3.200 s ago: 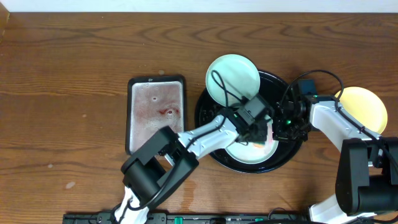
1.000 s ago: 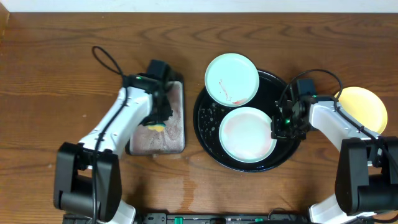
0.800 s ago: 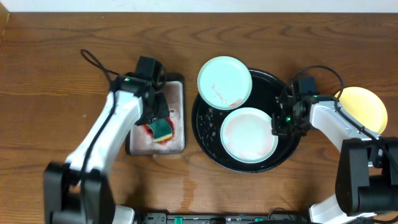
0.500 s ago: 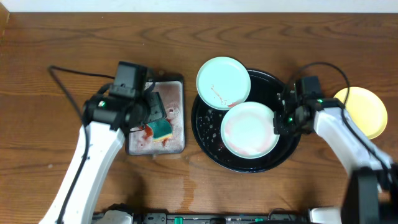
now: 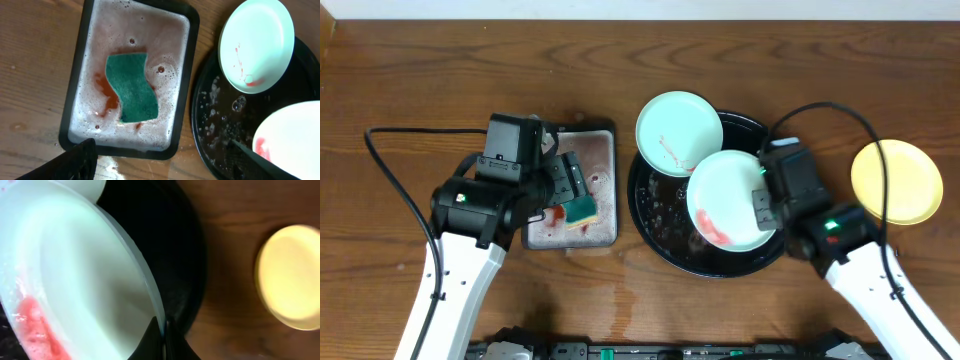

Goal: Clean dirty plates on tray and stack at the side
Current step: 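Lift the front pale green plate on edge with the right gripper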

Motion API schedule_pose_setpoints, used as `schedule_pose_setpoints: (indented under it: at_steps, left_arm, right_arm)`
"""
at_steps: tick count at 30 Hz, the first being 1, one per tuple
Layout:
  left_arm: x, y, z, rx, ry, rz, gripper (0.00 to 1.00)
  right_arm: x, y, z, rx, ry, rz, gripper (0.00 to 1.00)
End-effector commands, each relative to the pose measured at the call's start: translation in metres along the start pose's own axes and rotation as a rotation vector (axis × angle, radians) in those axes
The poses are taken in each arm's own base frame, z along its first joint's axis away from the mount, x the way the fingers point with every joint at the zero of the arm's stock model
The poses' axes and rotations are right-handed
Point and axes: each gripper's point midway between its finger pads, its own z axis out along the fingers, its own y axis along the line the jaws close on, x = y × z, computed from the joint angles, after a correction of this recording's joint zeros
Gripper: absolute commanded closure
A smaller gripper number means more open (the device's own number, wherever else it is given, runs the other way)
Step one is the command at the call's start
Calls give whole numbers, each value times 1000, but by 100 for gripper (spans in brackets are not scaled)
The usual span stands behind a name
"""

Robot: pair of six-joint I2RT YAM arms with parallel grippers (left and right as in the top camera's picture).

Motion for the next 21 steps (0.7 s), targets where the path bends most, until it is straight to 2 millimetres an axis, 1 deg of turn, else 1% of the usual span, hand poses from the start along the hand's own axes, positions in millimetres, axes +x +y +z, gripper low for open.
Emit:
schedule_pose_setpoints:
  at_steps: [1, 6, 8, 11, 15, 17, 21]
  left_arm:
    - [-4, -2, -3, 3, -11, 10, 18]
    - [-4, -2, -3, 3, -11, 10, 18]
    - [-4, -2, -3, 3, -11, 10, 18]
    - [-4, -2, -3, 3, -11, 10, 18]
    - [-4, -2, -3, 3, -11, 10, 18]
    - [-4, -2, -3, 3, -11, 10, 18]
    - [-4, -2, -3, 3, -11, 10, 18]
  right_arm:
    - [-12, -14, -18, 205, -104, -18, 99]
    - [-22, -3, -38, 306, -213, -122, 99]
    - [-26, 5, -47, 332, -259, -166, 99]
    - [-27, 16, -58, 347, -306, -222, 99]
    - [-25, 29, -66, 343, -343, -273, 99]
    - [-26, 32, -71, 349, -363, -290, 99]
    - [-29, 34, -81, 393, -408, -327, 99]
